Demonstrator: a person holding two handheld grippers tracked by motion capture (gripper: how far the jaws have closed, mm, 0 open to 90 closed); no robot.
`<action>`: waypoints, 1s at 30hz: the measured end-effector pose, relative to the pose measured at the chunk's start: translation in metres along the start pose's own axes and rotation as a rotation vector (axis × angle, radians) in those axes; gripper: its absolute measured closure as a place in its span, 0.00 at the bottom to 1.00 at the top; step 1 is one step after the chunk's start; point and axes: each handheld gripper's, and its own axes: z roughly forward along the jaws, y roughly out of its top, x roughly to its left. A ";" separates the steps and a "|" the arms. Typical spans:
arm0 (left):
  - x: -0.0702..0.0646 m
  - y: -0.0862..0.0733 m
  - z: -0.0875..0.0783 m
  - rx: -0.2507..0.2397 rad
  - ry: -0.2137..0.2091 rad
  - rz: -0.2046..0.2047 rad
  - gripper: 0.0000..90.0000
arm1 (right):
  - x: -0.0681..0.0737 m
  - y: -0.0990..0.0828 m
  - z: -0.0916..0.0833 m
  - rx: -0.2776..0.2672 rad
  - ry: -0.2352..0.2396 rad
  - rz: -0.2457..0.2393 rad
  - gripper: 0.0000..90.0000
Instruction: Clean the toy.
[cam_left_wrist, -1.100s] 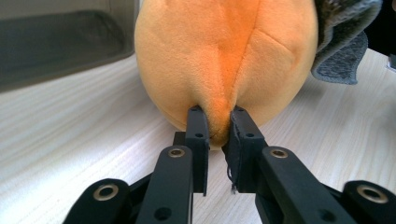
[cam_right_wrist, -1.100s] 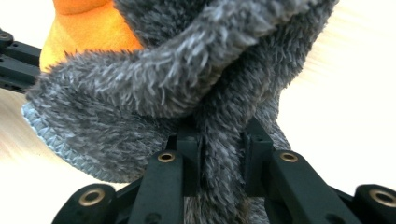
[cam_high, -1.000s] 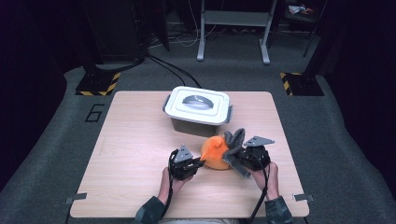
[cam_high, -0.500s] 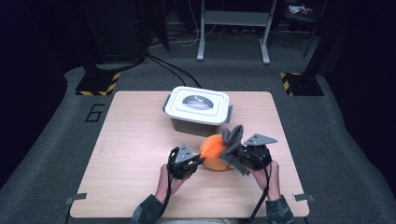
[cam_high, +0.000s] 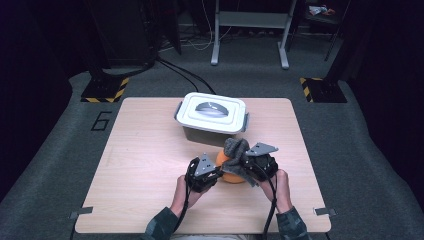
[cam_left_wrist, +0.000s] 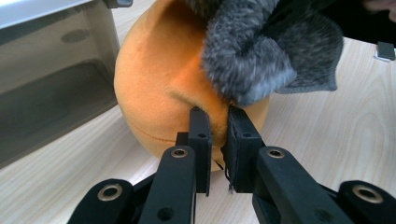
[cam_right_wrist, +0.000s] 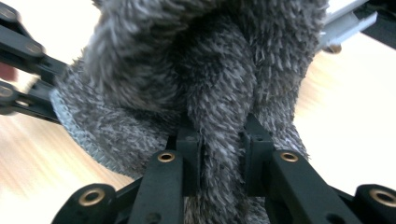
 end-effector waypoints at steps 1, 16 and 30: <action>0.000 -0.001 0.000 0.000 -0.003 -0.001 0.91 | 0.000 -0.001 0.002 0.013 -0.008 -0.006 0.83; -0.001 -0.004 0.001 -0.020 -0.027 -0.001 0.91 | -0.021 -0.026 0.003 0.085 -0.004 0.062 0.83; 0.000 -0.004 0.000 -0.009 -0.040 -0.004 0.91 | 0.008 0.008 -0.019 -0.032 0.029 -0.065 0.83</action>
